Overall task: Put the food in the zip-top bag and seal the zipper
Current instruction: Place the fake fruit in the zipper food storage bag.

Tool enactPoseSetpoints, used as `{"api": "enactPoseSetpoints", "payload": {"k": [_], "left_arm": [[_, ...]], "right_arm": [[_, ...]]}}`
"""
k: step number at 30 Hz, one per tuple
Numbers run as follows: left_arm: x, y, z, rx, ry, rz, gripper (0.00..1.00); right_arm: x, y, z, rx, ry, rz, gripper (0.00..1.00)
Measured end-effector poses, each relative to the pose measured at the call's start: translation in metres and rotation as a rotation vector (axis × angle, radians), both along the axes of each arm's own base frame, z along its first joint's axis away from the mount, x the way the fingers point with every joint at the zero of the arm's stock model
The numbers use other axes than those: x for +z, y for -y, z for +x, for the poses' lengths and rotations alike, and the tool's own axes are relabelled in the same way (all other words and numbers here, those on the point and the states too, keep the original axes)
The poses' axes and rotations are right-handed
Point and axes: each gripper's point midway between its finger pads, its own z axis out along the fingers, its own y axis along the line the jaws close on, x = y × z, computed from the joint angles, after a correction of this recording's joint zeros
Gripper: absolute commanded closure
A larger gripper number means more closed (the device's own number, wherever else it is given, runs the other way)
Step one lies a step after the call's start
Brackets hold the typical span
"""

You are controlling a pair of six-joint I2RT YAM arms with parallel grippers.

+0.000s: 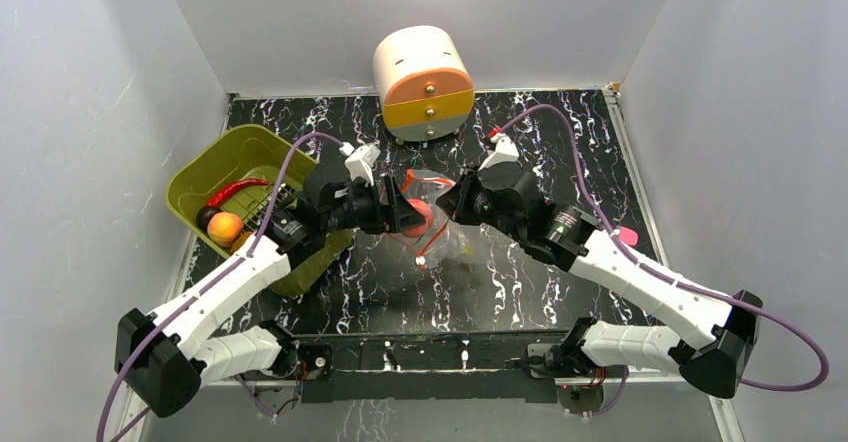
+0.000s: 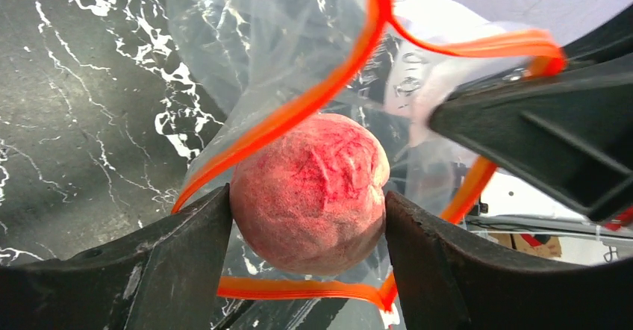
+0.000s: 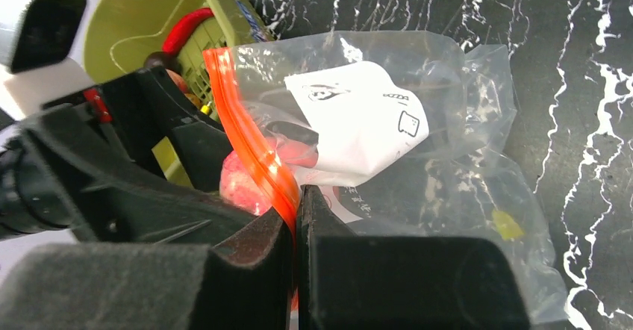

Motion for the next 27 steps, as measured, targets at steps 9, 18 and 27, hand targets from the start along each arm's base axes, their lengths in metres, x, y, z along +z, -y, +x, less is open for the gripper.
{"api": "enactPoseSetpoints", "payload": {"k": [9,18,27], "left_arm": [[0.008,0.009,0.001,-0.038,-0.027,-0.007,0.02],[0.035,0.006,-0.005,-0.062,0.032,-0.030,0.05],[0.065,-0.021,-0.005,0.000,0.143,0.056,0.15]], "right_arm": [[-0.018,0.005,0.002,-0.027,-0.019,-0.030,1.00],[-0.012,0.016,0.006,-0.080,0.010,-0.035,1.00],[-0.008,0.029,0.005,-0.116,0.023,-0.049,1.00]]}}
